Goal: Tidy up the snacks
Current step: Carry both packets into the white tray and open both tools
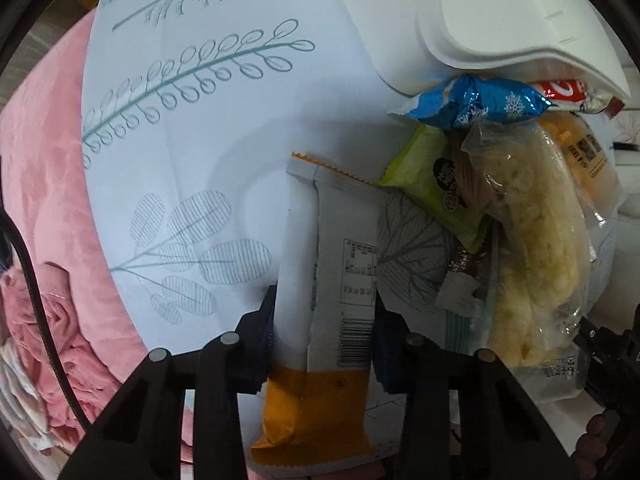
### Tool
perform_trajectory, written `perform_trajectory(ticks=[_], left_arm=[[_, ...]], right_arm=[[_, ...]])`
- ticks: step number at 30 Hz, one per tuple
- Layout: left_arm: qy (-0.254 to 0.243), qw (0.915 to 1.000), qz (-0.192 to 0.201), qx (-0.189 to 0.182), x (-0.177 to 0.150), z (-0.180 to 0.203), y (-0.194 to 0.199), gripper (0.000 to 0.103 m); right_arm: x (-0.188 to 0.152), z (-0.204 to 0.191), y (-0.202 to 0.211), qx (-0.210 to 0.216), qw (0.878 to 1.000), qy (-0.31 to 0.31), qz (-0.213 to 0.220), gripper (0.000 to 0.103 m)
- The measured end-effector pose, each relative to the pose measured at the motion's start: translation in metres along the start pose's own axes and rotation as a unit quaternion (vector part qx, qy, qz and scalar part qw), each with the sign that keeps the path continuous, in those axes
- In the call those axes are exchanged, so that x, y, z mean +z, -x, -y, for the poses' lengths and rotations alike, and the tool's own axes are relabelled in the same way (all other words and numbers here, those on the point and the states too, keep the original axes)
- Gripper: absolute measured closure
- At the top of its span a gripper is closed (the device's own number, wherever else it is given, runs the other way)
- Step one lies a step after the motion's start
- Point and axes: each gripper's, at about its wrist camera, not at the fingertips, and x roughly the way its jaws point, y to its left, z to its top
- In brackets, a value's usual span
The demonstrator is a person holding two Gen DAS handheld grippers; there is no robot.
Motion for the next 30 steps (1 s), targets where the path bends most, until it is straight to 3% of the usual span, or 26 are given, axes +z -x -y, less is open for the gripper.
perform_trajectory(ticks=[6,18,30], left_arm=[[0.004,0.9999,0.002,-0.011,-0.012,-0.008,0.005,0.066],[0.0,0.9967,0.051,-0.064,-0.068,-0.033,0.053,0.066],[-0.012,0.9933,0.091,-0.07,-0.101,-0.007,0.115,0.066]], right_arm=[[-0.016,-0.005,0.026,0.006,0.999,0.005,0.032,0.078],[-0.043,-0.031,0.083,0.024,0.991,0.076,0.103,0.082],[-0.069,-0.062,0.144,0.037,0.963,0.189,0.189,0.083]])
